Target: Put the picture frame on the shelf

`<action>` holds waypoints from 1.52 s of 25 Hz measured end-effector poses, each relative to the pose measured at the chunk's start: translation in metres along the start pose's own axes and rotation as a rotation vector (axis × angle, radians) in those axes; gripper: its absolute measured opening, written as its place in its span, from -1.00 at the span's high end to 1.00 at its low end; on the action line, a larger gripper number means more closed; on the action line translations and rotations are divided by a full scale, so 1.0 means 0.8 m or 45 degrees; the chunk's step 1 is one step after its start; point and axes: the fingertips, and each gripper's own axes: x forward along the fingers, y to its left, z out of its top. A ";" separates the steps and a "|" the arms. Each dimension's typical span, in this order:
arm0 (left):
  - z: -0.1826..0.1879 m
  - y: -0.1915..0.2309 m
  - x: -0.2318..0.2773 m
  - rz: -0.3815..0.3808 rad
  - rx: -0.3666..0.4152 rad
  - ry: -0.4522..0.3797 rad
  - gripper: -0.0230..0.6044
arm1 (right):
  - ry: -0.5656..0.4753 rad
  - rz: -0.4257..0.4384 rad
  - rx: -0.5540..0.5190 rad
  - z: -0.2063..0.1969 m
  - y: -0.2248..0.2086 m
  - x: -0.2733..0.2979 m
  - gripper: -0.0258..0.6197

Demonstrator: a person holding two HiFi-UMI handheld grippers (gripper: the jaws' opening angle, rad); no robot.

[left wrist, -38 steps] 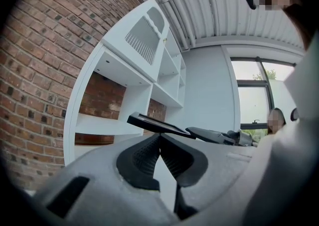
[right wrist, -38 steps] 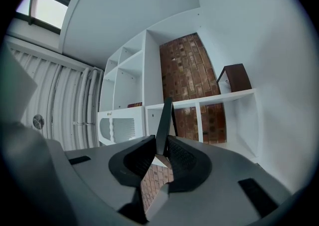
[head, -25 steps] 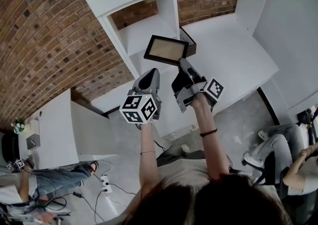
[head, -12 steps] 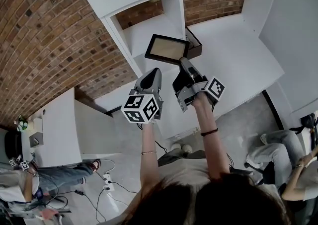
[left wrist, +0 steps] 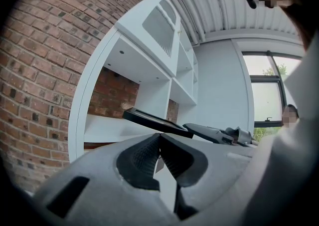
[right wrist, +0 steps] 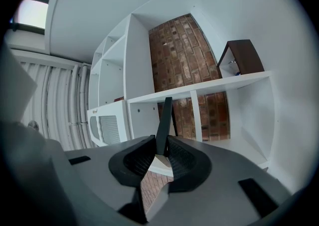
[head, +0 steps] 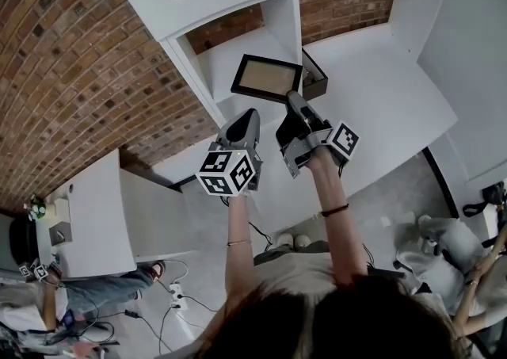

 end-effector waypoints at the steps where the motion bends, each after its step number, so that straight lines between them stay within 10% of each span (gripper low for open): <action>1: 0.000 0.003 0.003 -0.001 -0.003 0.003 0.89 | 0.000 -0.002 0.000 0.001 -0.002 0.004 0.70; 38: -0.013 0.072 0.059 -0.022 -0.029 0.072 0.89 | 0.054 -0.081 -0.006 0.007 -0.067 0.093 0.70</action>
